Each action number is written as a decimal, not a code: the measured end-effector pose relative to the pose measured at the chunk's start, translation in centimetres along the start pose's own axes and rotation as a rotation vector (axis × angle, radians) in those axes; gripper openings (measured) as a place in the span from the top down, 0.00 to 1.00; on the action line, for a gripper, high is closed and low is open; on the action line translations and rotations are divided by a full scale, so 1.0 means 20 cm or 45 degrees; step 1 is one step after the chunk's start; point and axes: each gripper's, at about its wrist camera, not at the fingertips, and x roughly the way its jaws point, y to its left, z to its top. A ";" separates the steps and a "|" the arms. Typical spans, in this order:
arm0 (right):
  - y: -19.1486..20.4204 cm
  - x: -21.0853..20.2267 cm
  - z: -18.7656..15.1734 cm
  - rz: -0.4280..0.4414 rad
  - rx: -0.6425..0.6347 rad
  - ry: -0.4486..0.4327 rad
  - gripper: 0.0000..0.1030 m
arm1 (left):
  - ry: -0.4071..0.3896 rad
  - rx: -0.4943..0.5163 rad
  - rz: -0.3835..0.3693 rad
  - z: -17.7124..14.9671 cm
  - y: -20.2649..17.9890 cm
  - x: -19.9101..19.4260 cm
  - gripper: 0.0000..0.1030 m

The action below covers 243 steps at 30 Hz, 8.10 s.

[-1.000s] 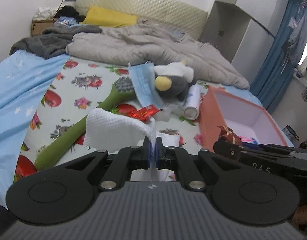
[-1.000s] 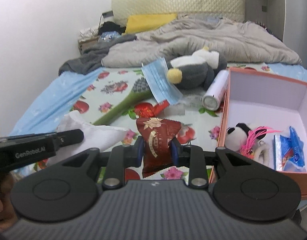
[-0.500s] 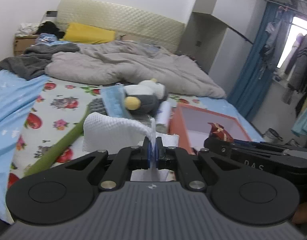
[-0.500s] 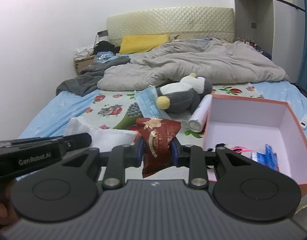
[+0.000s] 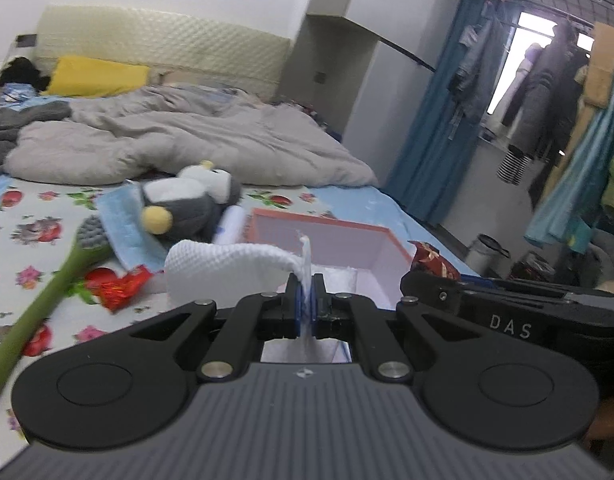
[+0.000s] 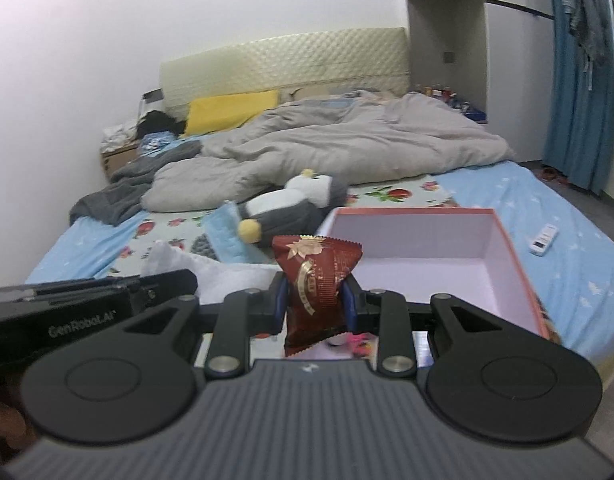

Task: Organize soft objects
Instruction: 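Carry the wipe and snack packet into the pink box with both grippers, then open both grippers to release the wipe and packet, then withdraw, then move the left gripper to the red tea packet and close on it, then lift the red tea packet with the left gripper while the right approaches the clear plastic piece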

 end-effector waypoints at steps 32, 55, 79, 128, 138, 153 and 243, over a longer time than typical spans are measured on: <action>-0.61 0.77 -0.17 -0.129 0.247 0.342 0.69 | 0.463 0.016 -0.197 0.02 -0.09 1.34 0.95; -0.67 0.76 -0.14 -0.102 0.304 0.303 0.39 | 0.437 0.034 -0.173 0.01 -0.11 1.39 0.48; -0.27 0.33 0.02 0.003 0.140 0.089 0.39 | 0.103 0.087 -0.066 0.21 -0.05 0.53 0.48; 0.44 0.49 -0.29 0.280 -0.037 0.351 0.39 | 0.162 -0.158 0.312 -0.20 0.69 0.04 0.48; 0.43 0.78 -0.16 0.262 0.037 0.359 0.39 | 0.251 -0.077 0.356 -0.17 0.90 0.32 0.48; 0.37 1.42 -0.01 0.239 0.310 0.576 0.40 | 0.337 -0.015 0.268 -0.13 1.17 0.89 0.39; 0.42 1.11 -0.51 0.180 0.528 0.788 0.87 | 0.445 -0.418 0.333 -0.64 1.06 0.41 0.38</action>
